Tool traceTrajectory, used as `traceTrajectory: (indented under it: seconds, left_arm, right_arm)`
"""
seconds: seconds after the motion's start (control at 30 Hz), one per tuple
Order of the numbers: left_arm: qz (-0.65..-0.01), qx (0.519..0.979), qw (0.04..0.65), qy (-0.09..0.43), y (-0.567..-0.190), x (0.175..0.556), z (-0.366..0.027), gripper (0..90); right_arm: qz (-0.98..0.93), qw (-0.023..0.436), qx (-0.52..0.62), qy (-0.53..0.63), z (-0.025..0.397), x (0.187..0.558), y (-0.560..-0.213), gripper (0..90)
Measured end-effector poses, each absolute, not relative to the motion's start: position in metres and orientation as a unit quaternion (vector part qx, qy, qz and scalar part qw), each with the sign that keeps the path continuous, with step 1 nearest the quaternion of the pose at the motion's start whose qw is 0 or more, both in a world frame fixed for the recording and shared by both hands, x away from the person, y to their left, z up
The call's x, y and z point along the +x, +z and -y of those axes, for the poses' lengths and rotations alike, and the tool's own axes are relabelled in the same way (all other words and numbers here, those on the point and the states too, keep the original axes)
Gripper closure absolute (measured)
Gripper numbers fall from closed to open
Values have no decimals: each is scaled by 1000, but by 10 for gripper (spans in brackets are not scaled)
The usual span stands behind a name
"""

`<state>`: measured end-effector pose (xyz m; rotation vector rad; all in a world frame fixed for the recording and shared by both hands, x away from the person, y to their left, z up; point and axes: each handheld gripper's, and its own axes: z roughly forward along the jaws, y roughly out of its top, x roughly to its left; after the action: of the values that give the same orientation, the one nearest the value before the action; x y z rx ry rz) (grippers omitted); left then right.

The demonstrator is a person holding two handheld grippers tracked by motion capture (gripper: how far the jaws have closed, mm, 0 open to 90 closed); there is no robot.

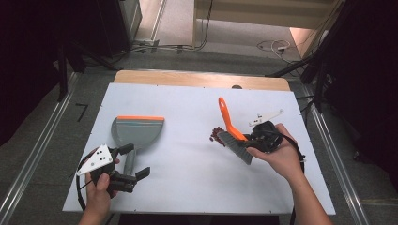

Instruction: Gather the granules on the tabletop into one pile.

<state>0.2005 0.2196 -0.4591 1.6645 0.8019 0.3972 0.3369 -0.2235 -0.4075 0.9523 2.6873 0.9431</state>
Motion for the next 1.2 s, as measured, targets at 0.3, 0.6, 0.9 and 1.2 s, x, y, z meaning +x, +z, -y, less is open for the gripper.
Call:
traceTrajectory:
  seconds: [0.3, 0.6, 0.9, 1.2]
  left_arm:
    - [-346, 711, 586, 176, -459, 201, -220, 3]
    - [-344, 712, 585, 179, -459, 200, -219, 3]
    - [-341, 710, 587, 185, -458, 199, -222, 3]
    - [-342, 703, 592, 198, -458, 196, -226, 3]
  right_arm:
    - [-870, 68, 338, 352, 255, 323, -416, 685]
    - [-845, 57, 368, 383, 288, 311, -427, 685]
    - [-828, 59, 382, 406, 314, 296, -434, 685]
    - [-809, 45, 394, 434, 340, 290, -445, 685]
